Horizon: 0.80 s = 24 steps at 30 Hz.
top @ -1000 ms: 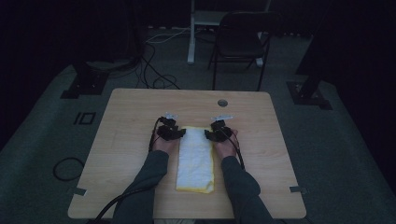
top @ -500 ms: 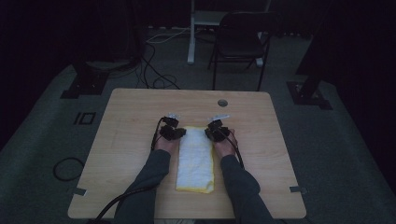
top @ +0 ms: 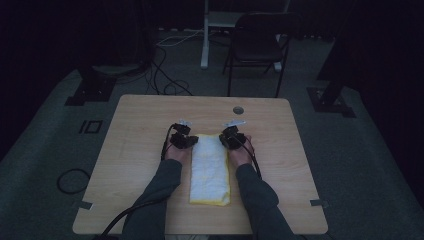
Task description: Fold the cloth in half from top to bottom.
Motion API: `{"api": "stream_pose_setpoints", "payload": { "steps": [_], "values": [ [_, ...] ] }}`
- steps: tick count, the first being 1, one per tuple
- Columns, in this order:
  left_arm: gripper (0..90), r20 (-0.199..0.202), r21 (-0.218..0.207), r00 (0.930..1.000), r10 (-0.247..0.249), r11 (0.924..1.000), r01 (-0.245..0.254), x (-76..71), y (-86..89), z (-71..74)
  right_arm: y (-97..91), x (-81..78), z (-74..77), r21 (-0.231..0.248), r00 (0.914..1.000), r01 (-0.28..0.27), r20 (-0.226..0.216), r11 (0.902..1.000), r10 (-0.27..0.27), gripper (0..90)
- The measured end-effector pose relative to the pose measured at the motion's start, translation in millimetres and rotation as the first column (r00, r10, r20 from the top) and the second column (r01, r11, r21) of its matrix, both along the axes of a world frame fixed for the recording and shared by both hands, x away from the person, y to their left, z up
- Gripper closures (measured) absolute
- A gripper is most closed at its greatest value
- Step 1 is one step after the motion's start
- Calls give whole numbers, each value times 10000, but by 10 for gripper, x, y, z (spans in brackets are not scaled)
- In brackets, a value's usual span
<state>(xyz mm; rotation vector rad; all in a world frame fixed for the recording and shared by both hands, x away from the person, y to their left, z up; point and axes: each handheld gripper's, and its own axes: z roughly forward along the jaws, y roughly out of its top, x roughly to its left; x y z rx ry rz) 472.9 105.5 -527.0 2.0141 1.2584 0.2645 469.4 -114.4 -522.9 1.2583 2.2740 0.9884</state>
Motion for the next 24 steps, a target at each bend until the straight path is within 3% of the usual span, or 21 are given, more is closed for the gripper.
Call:
{"api": "stream_pose_setpoints", "payload": {
  "steps": [8,24],
  "values": [
    [864,162,-102,9999,-9,9999,10,9,9,73,-17,16,43,71,9999,5,137,10000,-6,862],
    [866,865,-138,9958,-294,9994,307,-13,3,361,-74,-40,241,531,9972,121,736,9985,-160,866]
  ]
}}
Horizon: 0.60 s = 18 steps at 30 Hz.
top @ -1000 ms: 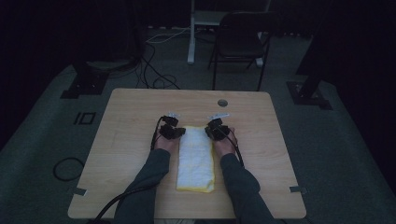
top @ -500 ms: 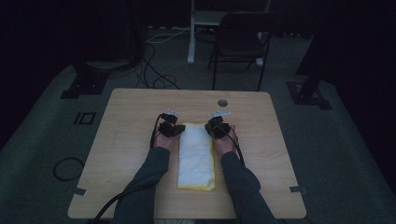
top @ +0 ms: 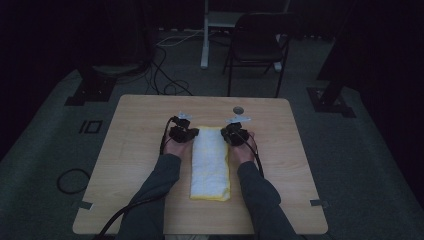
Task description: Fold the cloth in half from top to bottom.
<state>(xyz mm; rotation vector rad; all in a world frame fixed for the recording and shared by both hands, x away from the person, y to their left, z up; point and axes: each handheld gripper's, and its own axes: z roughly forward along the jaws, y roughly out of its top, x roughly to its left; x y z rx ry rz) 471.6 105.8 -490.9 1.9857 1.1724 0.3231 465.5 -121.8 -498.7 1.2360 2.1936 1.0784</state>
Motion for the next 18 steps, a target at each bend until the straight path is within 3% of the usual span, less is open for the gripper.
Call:
{"api": "stream_pose_setpoints", "payload": {
  "steps": [8,18],
  "values": [
    [866,560,79,9980,-286,9996,282,-117,-17,186,-63,-123,109,358,9994,-82,334,9993,70,867],
    [865,1025,62,9938,-435,9991,431,-305,7,260,-93,-296,197,338,9970,-428,660,9985,405,867]
  ]
}}
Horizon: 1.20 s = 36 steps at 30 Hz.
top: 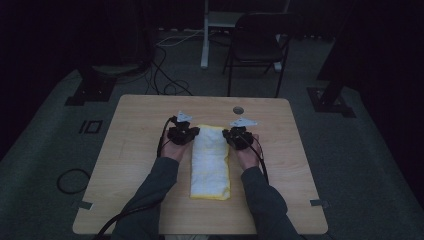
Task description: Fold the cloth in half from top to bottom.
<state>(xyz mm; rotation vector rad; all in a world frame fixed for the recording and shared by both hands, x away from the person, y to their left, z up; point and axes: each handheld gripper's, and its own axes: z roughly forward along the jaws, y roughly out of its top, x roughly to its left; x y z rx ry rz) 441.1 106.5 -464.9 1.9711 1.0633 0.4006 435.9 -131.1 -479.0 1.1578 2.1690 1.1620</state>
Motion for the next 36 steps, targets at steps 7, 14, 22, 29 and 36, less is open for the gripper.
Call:
{"api": "stream_pose_setpoints", "payload": {
  "steps": [7,14,22,29,36],
  "values": [
    [864,234,-119,9997,-92,9999,95,-174,60,49,10,-138,86,-2,9992,-307,247,9995,307,867],
    [863,304,-253,9995,-94,9996,101,-294,90,48,28,-282,109,-122,9975,-568,413,9983,573,867],
    [862,417,-378,9990,-189,9991,205,-439,101,33,9,-417,104,-148,9961,-733,490,9972,739,866],
    [863,435,-491,9987,-251,9984,273,-529,118,14,0,-510,73,-100,9956,-820,457,9966,824,866],
    [863,405,-771,9988,-284,9965,315,-660,134,-1,-39,-596,65,149,9951,-924,355,9956,918,866]
  ]
}}
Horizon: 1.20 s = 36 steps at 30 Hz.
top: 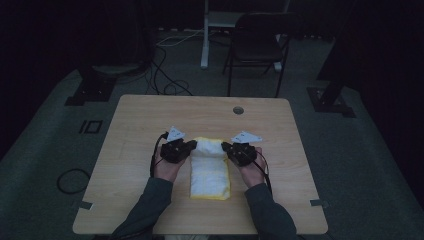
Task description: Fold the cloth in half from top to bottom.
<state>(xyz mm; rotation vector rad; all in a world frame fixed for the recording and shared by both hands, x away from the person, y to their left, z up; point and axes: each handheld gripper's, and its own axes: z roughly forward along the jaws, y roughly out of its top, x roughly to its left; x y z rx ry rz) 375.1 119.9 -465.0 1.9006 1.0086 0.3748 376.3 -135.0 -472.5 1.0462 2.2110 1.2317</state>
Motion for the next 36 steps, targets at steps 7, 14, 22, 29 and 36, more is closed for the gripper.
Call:
{"api": "stream_pose_setpoints", "payload": {
  "steps": [7,14,22,29,36],
  "values": [
    [862,19,-138,9999,-123,9998,123,-131,3,14,-23,-129,11,-72,9998,-190,24,9998,191,866],
    [862,-63,-141,9998,-184,9997,183,-227,11,-39,-36,-244,-30,-33,9996,-282,-66,9996,281,865],
    [863,-366,-505,9993,-102,9987,84,-356,17,-171,-62,-354,-98,-68,9988,-423,-265,9991,422,865],
    [862,-414,-359,9990,-149,9993,134,-447,12,-215,-84,-434,-131,-31,9979,-525,-390,9986,524,863],
    [862,-519,-204,9986,-135,9997,125,-478,28,-264,-74,-494,-224,156,9955,-647,-685,9978,656,863]
  ]
}}
